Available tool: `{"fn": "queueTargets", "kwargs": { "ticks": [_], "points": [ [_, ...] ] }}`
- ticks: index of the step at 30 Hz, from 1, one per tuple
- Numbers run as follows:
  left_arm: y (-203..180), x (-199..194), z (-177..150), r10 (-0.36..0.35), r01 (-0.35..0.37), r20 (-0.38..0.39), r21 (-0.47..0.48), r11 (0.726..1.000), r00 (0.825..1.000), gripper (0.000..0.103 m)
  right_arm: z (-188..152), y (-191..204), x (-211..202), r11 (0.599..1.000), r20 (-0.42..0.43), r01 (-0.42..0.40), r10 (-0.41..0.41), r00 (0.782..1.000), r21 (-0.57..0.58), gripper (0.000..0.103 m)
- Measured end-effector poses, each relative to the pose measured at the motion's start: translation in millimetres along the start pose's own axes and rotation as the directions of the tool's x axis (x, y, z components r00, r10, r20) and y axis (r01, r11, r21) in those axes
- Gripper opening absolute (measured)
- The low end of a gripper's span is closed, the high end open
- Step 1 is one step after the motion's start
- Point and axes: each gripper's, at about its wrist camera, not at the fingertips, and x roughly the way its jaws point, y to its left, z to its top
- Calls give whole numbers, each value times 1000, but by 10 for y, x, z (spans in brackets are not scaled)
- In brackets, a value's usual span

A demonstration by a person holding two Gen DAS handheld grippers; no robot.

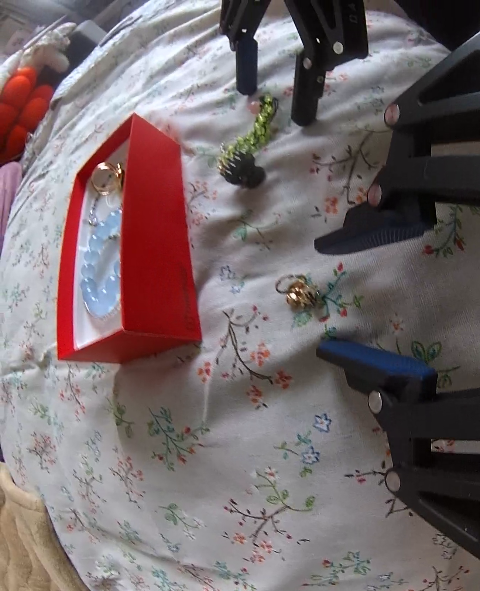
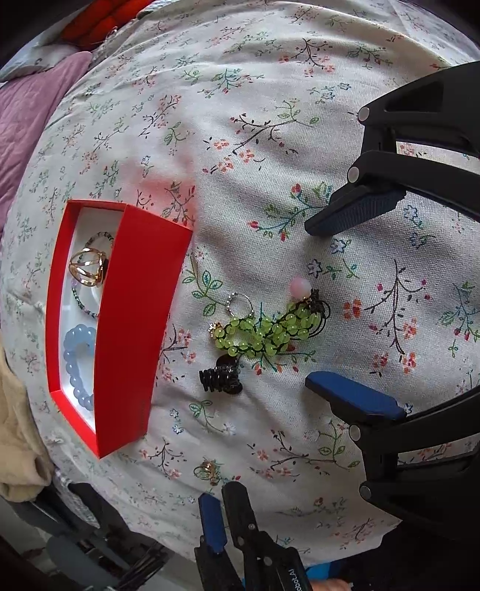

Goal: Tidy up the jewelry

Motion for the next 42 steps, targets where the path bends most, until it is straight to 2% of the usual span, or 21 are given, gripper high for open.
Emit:
{"fn": "queueTargets", "kwargs": {
  "ticks": [7,12,16,19,22,24,27,32,37,42],
  "points": [
    [-104,29,52,-15,15,12,43,999,1000,17,24,51,0,1000,-6,-17,17,1000,0,76],
    [-126,25,117,-4,3,33,45,999,999,1,32,40,-28,999,-1,-34,34,999,14,70],
    [-50,-44,180,-38,38,60,1,999,997,0,74,23,-47,999,5,-47,47,999,22,60],
    [48,-96,191,-60,63,69,-49,997,996,0,104,8,-34,998,-1,-57,57,998,32,47],
    [175,-99,186,-57,63,62,-95,993,996,0,120,-22,-18,997,-6,-66,66,998,48,35],
    [253,-96,172,-54,61,56,-126,990,997,0,140,-37,0,996,-13,-76,76,997,53,20],
    [347,-86,127,-21,27,42,-148,989,999,0,147,-63,-14,994,-9,-85,86,996,65,13],
    [325,-113,114,-46,52,48,-128,990,998,0,211,-112,-208,990,44,-113,110,993,89,12],
    [124,1,154,-70,71,18,-65,995,997,0,239,-152,-372,987,87,-122,113,990,104,12],
    [-63,182,179,-87,86,-17,-34,996,996,0,230,-249,-426,985,95,-125,114,989,119,12]
  ]
}}
